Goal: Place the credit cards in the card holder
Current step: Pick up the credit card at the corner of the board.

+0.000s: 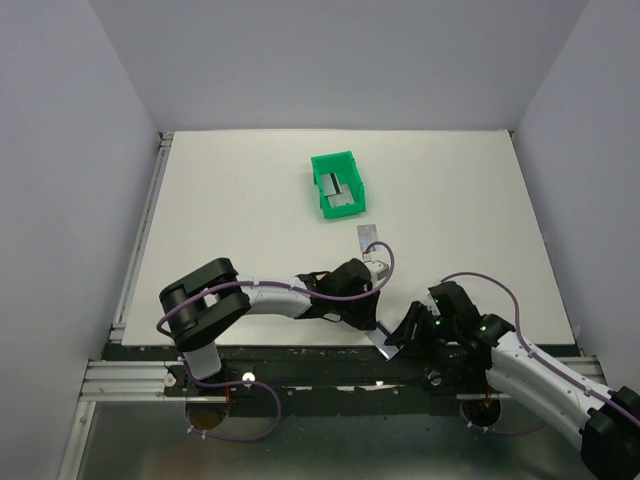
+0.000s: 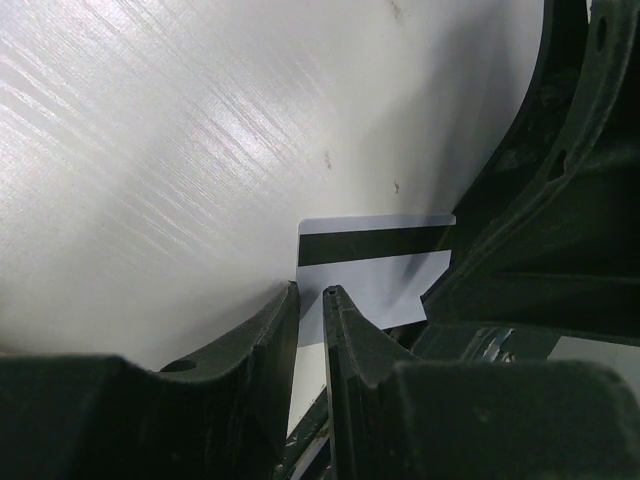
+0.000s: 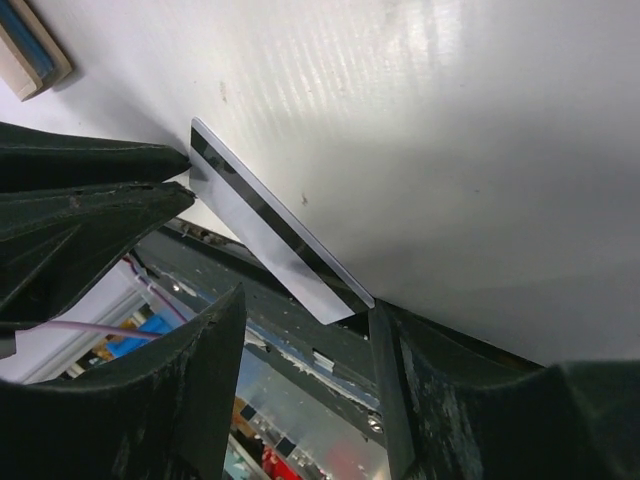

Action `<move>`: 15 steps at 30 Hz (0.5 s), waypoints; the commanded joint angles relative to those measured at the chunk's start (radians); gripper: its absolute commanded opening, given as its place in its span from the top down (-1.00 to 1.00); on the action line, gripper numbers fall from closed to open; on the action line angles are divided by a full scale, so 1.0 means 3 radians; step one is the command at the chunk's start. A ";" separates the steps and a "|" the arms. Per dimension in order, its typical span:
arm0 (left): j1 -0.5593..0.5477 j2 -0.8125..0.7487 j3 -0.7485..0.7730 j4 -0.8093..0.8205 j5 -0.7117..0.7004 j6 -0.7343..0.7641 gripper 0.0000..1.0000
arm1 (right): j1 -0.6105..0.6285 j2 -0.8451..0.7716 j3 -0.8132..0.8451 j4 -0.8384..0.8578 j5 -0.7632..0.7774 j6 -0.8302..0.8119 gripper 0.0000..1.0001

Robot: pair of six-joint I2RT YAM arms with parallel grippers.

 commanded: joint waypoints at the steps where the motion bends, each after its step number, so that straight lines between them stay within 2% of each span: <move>1: -0.0001 0.0113 0.0010 -0.0127 0.0034 0.0013 0.35 | 0.0009 0.0045 -0.0405 0.0396 -0.0033 0.0051 -0.20; 6: -0.0001 0.0113 0.0010 -0.0127 0.0045 0.0008 0.35 | -0.0001 -0.0164 -0.0420 0.0386 0.0064 0.0086 -0.01; 10: -0.0006 0.0133 0.0010 -0.0122 0.0055 0.0013 0.35 | 0.0004 -0.0445 -0.0501 0.0340 0.0115 0.0127 0.25; 15: -0.0001 0.0138 -0.0015 -0.0101 0.0065 -0.0003 0.35 | 0.0004 -0.0686 -0.0619 0.0361 0.0141 0.0189 0.43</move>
